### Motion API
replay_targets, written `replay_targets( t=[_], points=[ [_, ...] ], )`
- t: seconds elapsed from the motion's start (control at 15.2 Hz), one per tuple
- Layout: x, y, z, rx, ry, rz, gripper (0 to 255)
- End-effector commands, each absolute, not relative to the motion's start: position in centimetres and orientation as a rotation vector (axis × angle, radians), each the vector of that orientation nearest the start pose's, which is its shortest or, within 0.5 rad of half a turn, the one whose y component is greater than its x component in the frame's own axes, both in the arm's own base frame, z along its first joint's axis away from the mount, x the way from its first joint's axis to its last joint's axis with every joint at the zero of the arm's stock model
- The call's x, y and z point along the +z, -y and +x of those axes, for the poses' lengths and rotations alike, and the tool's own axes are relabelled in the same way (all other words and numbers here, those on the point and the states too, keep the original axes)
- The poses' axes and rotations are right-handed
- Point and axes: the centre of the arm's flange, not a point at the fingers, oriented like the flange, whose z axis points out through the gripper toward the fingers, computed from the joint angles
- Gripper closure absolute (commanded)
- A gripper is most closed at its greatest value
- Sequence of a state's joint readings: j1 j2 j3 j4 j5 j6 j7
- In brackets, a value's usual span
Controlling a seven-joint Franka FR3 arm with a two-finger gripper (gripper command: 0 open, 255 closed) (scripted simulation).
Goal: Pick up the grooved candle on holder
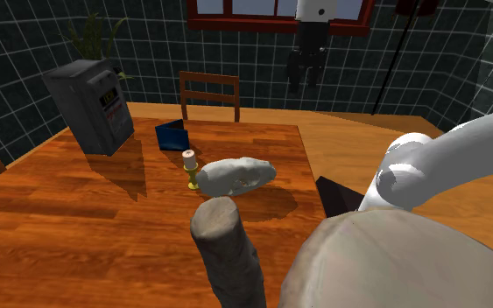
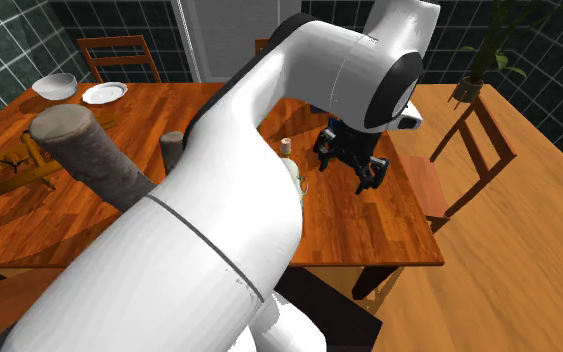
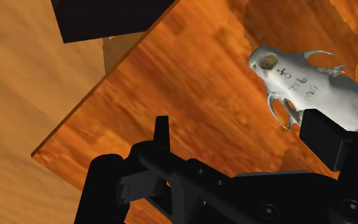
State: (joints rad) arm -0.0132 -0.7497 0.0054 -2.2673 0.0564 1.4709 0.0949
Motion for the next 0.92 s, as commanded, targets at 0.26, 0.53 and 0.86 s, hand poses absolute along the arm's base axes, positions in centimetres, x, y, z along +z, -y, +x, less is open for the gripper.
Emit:
replay_targets(
  t=[0.26, 0.53, 0.86],
  points=[
    [59.0, -4.3, 33.9, 0.103, -0.165, -3.085, 0],
    [56.8, -8.1, 37.0, 0.131, -0.176, -3.084, 0],
    [53.9, -12.9, 40.9, 0.166, -0.189, -3.083, 0]
  ],
)
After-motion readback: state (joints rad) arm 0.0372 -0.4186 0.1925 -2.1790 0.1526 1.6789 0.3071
